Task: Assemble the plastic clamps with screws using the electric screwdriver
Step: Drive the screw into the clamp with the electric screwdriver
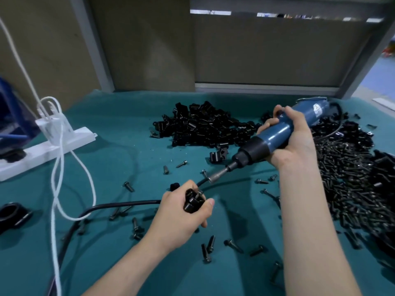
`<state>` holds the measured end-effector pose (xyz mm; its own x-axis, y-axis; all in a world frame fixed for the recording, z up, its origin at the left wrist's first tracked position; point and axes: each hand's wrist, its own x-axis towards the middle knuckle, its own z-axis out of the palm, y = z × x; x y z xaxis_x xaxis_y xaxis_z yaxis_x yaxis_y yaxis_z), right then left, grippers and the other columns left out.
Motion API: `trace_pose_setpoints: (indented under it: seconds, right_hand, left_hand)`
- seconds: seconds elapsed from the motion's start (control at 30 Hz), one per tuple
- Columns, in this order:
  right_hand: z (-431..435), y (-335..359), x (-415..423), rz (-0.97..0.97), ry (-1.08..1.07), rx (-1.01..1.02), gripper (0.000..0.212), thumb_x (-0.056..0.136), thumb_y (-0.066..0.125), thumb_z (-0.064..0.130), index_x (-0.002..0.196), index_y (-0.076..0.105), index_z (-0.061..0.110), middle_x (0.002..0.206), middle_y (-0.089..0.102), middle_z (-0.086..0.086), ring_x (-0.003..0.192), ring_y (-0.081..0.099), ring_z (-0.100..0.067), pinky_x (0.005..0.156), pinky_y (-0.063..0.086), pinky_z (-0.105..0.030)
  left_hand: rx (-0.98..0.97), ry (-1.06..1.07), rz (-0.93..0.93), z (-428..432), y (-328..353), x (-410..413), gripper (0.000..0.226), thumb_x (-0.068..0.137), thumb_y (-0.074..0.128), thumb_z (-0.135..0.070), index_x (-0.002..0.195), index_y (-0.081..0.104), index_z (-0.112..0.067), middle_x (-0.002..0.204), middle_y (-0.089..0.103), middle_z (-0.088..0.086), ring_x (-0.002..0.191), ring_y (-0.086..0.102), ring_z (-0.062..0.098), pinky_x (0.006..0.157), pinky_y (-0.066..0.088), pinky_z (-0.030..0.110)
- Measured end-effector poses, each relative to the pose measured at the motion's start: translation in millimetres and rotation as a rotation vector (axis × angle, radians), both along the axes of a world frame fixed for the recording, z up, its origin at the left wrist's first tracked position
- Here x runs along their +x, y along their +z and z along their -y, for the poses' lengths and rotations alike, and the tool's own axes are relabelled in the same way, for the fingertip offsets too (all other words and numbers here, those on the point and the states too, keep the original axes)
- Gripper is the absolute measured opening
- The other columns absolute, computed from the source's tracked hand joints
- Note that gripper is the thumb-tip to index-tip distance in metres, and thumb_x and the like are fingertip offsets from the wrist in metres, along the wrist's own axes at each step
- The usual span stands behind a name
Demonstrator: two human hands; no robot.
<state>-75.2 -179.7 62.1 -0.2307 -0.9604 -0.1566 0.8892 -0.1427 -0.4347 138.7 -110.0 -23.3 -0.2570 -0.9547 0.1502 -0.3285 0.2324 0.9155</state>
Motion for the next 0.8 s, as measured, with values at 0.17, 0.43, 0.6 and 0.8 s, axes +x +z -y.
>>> trace_pose_setpoints:
  seconds: [0.17,0.43,0.6,0.8]
  right_hand:
    - [-1,3,11,-0.125,-0.027,0.067,0.017,0.086,0.062,0.011,0.070,0.063,0.012,0.065,0.061,0.004,0.046,0.050,-0.007,0.050,0.046,-0.018]
    - [0,4,19,-0.144,0.023,0.047,0.023,0.085,0.062,0.013,0.062,0.063,0.012,0.064,0.060,0.005,0.046,0.049,-0.008,0.051,0.045,-0.019]
    - [-2,4,18,-0.144,0.107,-0.005,0.033,0.085,0.060,0.014,0.052,0.065,0.013,0.061,0.057,0.007,0.046,0.048,-0.006,0.051,0.045,-0.019]
    - [-3,7,20,-0.099,0.119,-0.100,0.030,0.084,0.058,0.015,0.054,0.063,0.015,0.059,0.056,0.008,0.044,0.047,-0.005,0.049,0.044,-0.018]
  left_hand:
    - [-0.010,-0.008,-0.028,-3,2,-4,0.028,0.079,0.061,-0.039,0.071,0.048,-0.016,0.054,0.066,0.002,0.045,0.049,0.001,0.047,0.038,0.012]
    - [0.004,-0.053,-0.006,-2,4,0,0.024,0.079,0.060,-0.040,0.067,0.047,-0.025,0.055,0.066,0.002,0.048,0.050,0.005,0.051,0.040,0.018]
    - [0.054,-0.188,0.012,-4,6,-1,0.039,0.075,0.056,-0.050,0.076,0.049,-0.013,0.056,0.068,0.000,0.052,0.053,0.026,0.057,0.048,0.037]
    - [0.194,-0.277,-0.199,1,3,-1,0.032,0.076,0.060,-0.045,0.075,0.050,-0.015,0.053,0.065,0.006,0.035,0.040,0.005,0.042,0.032,0.011]
